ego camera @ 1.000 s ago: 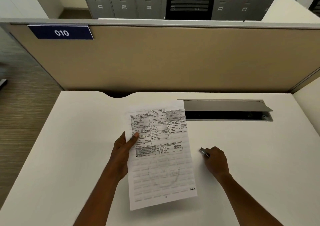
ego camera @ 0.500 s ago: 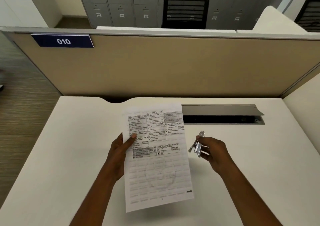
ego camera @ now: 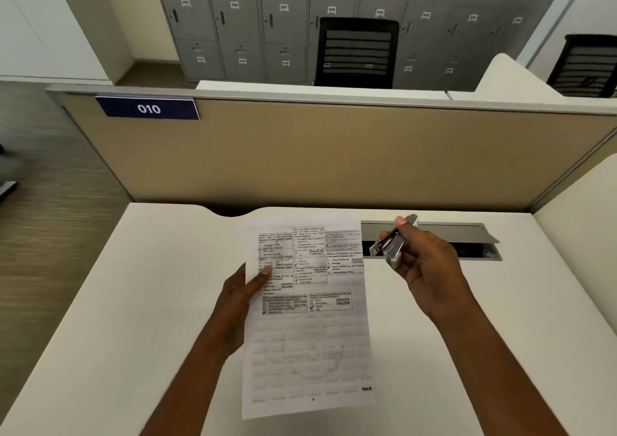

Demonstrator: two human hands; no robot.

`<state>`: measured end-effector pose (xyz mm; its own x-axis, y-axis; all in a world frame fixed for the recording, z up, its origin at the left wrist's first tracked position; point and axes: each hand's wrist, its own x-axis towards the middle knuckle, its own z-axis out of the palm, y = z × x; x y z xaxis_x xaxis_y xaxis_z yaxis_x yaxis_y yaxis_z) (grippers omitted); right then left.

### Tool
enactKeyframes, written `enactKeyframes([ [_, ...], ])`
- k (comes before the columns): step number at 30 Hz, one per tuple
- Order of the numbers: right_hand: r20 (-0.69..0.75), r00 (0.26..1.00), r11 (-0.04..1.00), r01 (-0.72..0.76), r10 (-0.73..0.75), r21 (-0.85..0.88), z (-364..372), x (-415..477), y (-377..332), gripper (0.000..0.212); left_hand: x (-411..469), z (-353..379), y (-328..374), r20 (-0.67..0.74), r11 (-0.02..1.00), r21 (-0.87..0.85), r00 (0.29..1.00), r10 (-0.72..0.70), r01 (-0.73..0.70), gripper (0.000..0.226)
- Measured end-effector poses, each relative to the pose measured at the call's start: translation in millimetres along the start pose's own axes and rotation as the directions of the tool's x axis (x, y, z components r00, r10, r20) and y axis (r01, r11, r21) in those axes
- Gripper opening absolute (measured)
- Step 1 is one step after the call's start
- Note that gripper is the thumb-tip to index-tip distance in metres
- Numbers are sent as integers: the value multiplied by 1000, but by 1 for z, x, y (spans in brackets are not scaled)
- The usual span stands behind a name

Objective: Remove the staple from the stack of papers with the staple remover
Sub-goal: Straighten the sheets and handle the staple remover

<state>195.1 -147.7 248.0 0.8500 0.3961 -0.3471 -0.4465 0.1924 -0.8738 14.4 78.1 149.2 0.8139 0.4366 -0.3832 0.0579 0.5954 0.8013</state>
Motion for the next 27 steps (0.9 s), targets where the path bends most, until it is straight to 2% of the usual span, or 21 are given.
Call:
enactKeyframes([
  [11, -42, 998, 993, 56, -51, 106, 46, -13, 18, 53, -9, 5, 5, 64, 1000, 11, 998, -13, 12, 27],
  [16, -8, 997, 993, 76, -76, 90, 51, -16, 26, 37, -14, 4, 6, 75, 1000, 6, 997, -17, 17, 27],
  [21, 35, 997, 996, 68, -70, 63, 54, -17, 29, 51, -20, 3, 9, 96, 1000, 13, 995, -15, 14, 25],
  [24, 121, 991, 997, 41, -49, 65, 54, -17, 27, 48, -24, 5, 12, 106, 999, 27, 994, -21, 18, 23],
  [27, 208, 978, 1000, 26, -24, -3, 57, -19, 26, 48, -26, 6, 13, 123, 999, 38, 992, -18, 13, 25],
])
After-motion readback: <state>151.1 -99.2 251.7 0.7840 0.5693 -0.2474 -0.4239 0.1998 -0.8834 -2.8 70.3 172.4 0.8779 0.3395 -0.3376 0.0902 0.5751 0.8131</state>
